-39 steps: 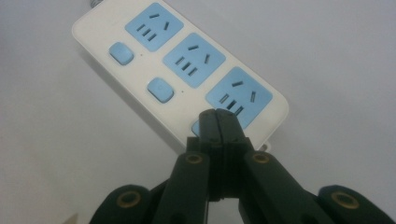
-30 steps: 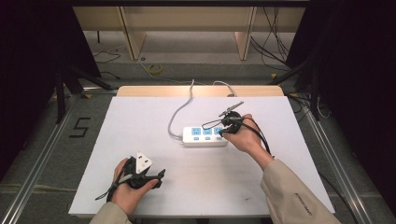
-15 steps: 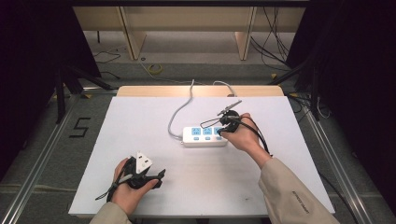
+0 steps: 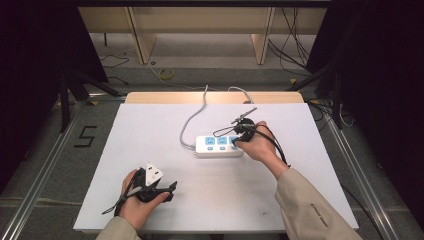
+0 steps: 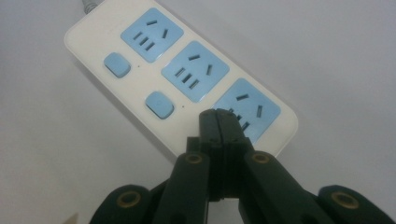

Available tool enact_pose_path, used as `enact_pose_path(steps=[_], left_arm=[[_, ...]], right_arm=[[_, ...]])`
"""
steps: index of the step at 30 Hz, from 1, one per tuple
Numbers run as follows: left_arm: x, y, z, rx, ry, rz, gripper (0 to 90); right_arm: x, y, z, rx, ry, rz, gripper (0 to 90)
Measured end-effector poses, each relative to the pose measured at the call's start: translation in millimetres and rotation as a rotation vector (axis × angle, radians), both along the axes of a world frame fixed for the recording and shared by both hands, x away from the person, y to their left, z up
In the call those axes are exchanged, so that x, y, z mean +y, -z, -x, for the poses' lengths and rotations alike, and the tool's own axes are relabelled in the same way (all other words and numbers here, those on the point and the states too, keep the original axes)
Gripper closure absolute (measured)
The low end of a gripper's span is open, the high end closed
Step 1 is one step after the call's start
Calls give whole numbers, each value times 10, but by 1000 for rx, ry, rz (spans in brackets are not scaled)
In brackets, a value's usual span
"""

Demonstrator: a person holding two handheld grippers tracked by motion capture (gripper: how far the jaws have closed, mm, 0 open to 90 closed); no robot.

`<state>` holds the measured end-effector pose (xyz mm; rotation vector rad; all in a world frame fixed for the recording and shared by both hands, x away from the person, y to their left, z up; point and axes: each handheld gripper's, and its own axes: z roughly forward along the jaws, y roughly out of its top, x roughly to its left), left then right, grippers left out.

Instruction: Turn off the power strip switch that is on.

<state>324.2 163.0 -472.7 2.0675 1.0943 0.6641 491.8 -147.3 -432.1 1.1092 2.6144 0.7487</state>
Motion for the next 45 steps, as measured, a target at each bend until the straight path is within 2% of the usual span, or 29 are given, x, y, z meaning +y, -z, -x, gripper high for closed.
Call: enact_pose_path(steps=[45], left_arm=[[-1,0,-1,1,0,-1,203]], right_arm=[[32,73,-41,41,3,29,900]])
